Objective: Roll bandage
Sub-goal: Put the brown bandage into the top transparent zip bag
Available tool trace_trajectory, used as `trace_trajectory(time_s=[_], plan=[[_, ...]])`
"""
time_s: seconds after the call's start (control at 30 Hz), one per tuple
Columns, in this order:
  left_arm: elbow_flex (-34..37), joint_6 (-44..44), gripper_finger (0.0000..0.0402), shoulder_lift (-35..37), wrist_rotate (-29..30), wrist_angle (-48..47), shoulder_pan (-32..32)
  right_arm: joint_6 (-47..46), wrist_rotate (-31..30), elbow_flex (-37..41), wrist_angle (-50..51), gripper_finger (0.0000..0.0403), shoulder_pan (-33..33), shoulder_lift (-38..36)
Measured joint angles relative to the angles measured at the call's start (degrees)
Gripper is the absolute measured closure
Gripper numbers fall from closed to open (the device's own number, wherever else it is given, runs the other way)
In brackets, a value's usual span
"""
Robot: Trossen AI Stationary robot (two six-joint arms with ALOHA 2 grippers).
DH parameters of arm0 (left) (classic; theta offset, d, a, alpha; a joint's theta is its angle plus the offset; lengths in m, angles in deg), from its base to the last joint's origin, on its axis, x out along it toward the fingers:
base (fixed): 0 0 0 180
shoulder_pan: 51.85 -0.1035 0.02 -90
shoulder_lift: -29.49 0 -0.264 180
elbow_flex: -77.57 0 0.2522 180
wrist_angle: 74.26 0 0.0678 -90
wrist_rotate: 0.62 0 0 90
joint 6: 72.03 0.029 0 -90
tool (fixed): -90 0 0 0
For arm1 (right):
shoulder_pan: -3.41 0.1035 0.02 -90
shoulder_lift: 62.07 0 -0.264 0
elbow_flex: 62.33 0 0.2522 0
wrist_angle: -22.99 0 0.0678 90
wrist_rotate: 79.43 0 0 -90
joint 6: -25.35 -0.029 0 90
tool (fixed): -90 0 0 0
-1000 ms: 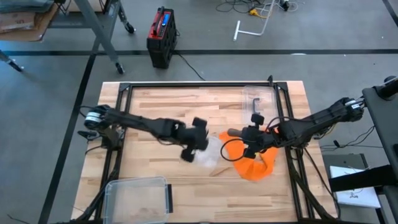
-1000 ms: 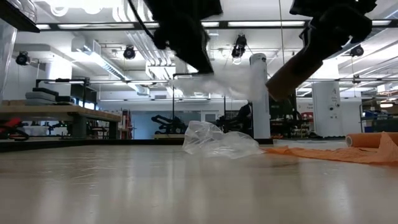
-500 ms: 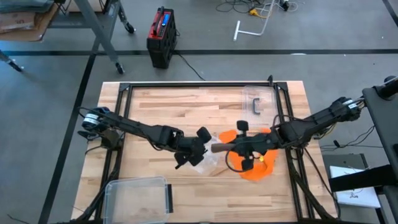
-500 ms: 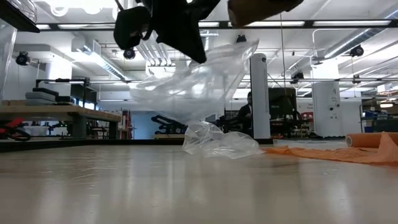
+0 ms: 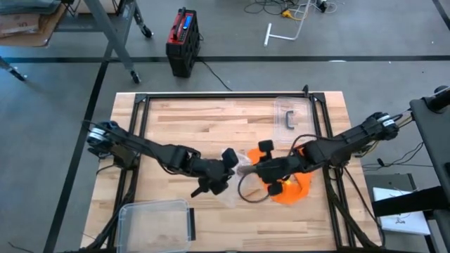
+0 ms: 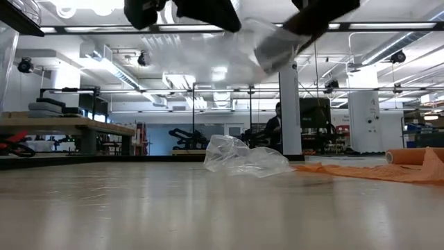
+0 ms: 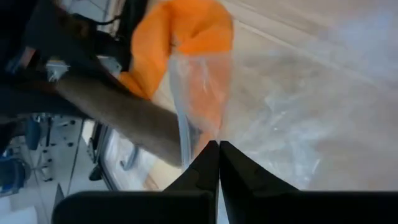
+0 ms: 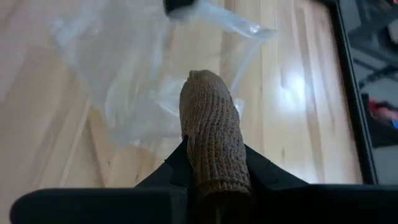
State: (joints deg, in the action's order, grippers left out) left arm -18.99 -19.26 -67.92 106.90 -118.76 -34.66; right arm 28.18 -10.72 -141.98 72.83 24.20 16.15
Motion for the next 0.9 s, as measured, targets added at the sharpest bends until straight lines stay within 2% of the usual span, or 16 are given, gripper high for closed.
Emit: trace_trajectory(time_s=[0.17, 0.27, 0.4, 0.57, 0.77, 0.9], plan=[[0.0, -1.4, 0.0401, 1.4, 0.2, 3.4, -0.6, 7.4, 9.2, -4.9, -3.3, 0.0344, 0.8, 2.9], [0.0, -0.4, 0.0401, 1.9, 3.0, 4.3, -0.5, 9.7, 12.5, -7.4, -1.7, 0.0344, 0.5, 5.2], [0.0, 1.6, 0.0401, 3.1, 4.8, 4.4, -0.2, 13.1, 11.8, -11.0, -0.4, 0.0344, 0.3, 8.2], [0.0, -4.8, 0.0401, 4.3, 4.1, 4.1, 0.8, 16.0, 3.7, -16.0, 0.5, 0.034, 0.5, 9.1], [0.5, -14.4, 0.0401, 5.7, 4.8, 2.7, 2.7, 16.3, 5.1, -16.2, -2.4, 0.0334, 0.1, 9.9], [3.3, -20.3, 0.0401, 6.6, 4.9, 3.9, 3.0, 15.9, 4.8, -16.1, -2.8, 0.0323, 0.0, 11.3]])
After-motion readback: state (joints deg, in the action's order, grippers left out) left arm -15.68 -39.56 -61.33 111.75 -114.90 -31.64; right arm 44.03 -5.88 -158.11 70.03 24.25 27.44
